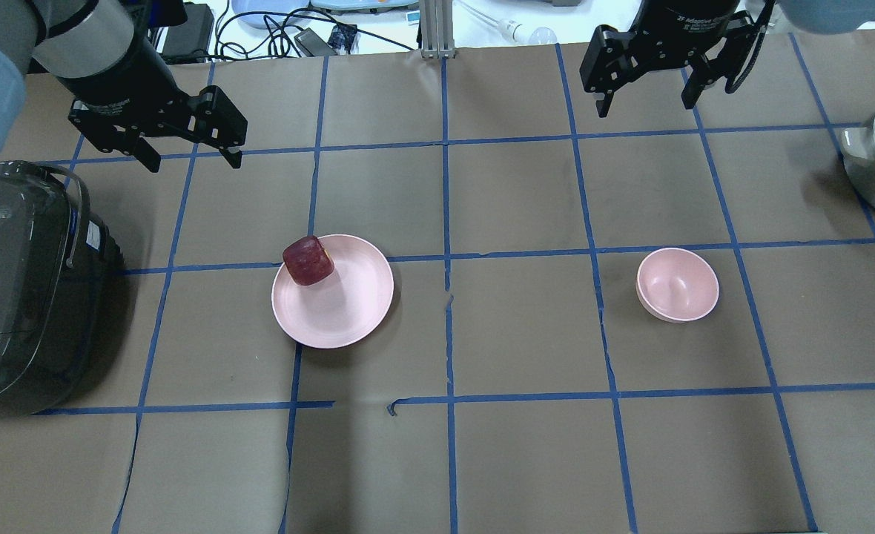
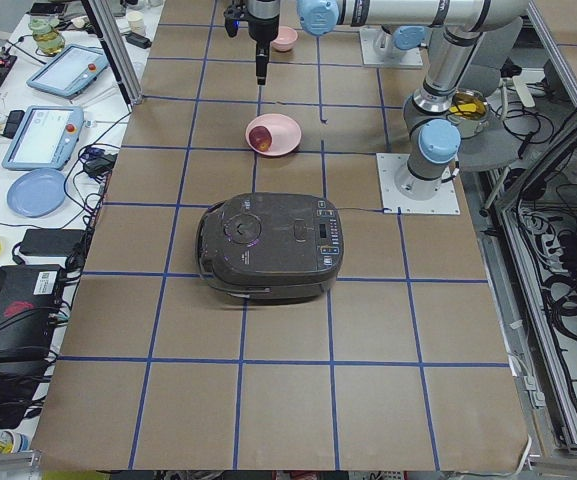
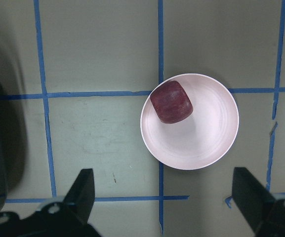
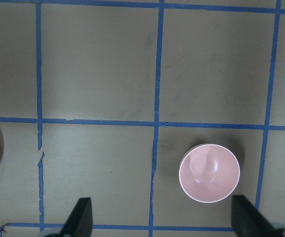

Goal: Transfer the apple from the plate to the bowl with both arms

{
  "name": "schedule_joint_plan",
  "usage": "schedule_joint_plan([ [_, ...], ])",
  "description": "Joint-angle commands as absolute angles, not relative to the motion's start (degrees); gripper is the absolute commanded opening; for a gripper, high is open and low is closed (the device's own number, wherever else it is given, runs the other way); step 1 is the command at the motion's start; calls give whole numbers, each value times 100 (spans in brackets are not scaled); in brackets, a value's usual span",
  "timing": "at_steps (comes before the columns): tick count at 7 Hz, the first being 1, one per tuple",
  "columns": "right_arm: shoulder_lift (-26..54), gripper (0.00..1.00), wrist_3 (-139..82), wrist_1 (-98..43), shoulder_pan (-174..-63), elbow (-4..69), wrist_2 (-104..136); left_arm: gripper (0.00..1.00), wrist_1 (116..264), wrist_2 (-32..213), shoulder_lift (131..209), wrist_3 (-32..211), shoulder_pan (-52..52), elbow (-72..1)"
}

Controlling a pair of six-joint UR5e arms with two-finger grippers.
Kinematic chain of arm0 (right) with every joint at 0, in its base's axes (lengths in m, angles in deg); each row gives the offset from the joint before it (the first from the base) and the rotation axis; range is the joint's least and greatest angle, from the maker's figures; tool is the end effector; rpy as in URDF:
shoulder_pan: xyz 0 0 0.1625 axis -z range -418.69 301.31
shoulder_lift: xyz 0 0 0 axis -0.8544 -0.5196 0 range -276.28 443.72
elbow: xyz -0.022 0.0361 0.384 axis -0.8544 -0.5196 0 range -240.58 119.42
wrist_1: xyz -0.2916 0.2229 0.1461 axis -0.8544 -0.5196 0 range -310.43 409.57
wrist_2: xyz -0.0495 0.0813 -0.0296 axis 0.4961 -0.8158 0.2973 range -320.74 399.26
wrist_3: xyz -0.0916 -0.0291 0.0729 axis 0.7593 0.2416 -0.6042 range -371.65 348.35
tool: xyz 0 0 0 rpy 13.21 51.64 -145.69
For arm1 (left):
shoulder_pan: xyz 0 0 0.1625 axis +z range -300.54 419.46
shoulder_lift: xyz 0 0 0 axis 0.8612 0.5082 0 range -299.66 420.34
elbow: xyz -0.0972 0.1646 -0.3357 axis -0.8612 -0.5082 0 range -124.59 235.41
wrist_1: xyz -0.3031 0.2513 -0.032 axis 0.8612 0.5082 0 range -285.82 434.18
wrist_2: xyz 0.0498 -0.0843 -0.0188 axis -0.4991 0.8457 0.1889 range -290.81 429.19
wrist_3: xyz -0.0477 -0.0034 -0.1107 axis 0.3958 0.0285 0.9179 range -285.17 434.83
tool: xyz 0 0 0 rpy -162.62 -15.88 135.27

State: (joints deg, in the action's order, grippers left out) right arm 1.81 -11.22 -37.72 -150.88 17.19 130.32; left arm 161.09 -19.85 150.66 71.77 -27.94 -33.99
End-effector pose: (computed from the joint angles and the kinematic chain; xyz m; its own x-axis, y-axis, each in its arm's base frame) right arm 0.1513 -0.5226 0.4537 -0.9988 -0.0453 0.0187 -0.0457 0.9986 -0.0248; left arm -0.1133 -0.4862 0.4362 -0.9999 0.0090 0.0136 0.0081 0.9982 -0.0595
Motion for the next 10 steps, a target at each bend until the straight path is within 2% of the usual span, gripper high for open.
schedule_joint_plan([
  [1,189,100,-1121,-3779,-15089,1720,13014,100,16049,-1767,15139,7211,-2791,-3415],
  [10,189,100,-1121,-3770,-15089,1720,13014,100,16049,-1967,15069,7053,-2764,-3389],
])
